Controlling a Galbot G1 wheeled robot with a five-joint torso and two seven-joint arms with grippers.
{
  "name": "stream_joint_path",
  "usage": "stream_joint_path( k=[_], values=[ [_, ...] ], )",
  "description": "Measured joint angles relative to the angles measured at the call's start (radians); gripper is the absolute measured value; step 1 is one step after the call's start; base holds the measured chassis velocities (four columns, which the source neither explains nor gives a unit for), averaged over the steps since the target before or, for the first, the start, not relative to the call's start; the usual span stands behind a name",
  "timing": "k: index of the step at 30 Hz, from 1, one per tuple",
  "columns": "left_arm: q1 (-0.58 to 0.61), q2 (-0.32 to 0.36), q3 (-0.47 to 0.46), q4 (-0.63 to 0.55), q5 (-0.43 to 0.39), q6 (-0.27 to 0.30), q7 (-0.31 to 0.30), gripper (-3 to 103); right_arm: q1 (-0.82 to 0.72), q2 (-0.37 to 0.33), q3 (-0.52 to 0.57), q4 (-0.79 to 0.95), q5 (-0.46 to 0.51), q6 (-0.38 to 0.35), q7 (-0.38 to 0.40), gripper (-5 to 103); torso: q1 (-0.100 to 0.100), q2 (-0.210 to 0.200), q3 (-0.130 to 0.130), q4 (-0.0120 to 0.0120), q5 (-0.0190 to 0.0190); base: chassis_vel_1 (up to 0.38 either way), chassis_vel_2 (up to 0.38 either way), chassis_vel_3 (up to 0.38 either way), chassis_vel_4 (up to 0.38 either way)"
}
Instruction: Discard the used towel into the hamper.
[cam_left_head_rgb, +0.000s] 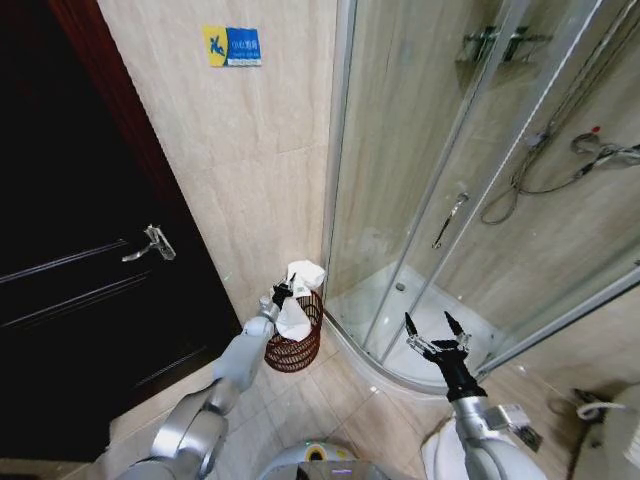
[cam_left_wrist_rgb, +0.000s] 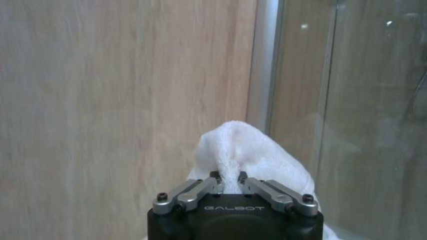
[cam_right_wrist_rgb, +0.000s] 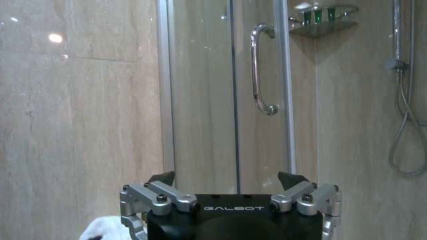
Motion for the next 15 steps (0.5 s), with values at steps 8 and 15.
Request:
stream_joint_path(
  k=[8, 15],
  values=[
    [0.059, -0.011, 0.0, 0.001, 0.02, 0.026, -0.019, 3, 0.004, -0.001, -0.001, 0.005, 0.004, 0.0, 0.0, 100, 0.0, 0.0, 0.0, 0.0003, 0.0, 0.0, 0.0, 0.0, 0.0],
    [0.082, -0.026, -0.005, -0.012, 0.081, 0.025, -0.019, 22, 0.006, -0.011, 0.0, 0.002, 0.013, 0.0, 0.0, 100, 0.0, 0.0, 0.0, 0.0001, 0.0001, 0.0, 0.0, 0.0, 0.0]
  ],
)
